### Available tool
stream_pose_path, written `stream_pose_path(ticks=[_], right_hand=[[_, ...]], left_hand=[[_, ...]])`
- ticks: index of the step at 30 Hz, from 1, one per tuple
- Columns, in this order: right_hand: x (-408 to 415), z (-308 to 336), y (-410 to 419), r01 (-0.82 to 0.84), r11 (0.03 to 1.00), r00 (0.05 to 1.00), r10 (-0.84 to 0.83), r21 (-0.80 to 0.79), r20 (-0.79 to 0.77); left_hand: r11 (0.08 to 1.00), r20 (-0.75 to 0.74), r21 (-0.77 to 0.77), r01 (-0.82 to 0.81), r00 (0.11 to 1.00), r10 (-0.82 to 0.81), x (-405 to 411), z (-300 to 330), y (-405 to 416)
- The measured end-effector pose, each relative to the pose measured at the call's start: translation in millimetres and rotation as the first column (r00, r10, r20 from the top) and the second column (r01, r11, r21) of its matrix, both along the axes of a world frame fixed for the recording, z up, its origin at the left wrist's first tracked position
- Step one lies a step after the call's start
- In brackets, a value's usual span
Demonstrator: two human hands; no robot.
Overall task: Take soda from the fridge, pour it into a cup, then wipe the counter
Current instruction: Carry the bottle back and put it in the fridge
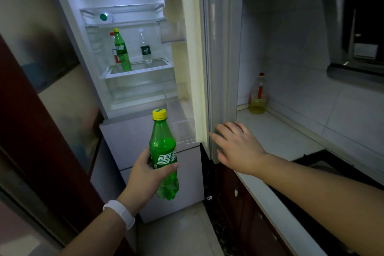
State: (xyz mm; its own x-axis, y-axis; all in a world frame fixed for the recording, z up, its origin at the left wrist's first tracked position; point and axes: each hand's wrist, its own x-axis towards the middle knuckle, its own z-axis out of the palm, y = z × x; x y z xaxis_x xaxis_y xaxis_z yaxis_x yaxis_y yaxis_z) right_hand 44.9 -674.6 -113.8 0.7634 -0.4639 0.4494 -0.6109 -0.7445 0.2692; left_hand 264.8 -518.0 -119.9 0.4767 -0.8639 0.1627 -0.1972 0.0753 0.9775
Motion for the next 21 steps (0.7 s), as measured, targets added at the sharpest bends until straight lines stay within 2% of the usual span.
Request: stream_pose_path(ticks=[5,15,21], right_hand=[[-21.5,-1.8,-11.8,0.065,0.997,0.997,-0.066,0.039,0.029],[-57.2,0.5,-38.5,0.159,0.985,0.987,-0.159,0.058,-0.014],[-45.6,2.1,-41.7,0.069,0.996,0.993,-0.075,0.064,0.088]], left_hand=[[1.0,-0.007,0.011,0.008,1.0,-0.008,-12.1,-2.5,-7.0],[0.999,-0.053,-0.039,0.013,0.998,-0.016,-32.2,8.0,-28.8],[0.999,-0.067,-0.029,0.02,0.997,-0.022,-21.2,8.7,-42.7]])
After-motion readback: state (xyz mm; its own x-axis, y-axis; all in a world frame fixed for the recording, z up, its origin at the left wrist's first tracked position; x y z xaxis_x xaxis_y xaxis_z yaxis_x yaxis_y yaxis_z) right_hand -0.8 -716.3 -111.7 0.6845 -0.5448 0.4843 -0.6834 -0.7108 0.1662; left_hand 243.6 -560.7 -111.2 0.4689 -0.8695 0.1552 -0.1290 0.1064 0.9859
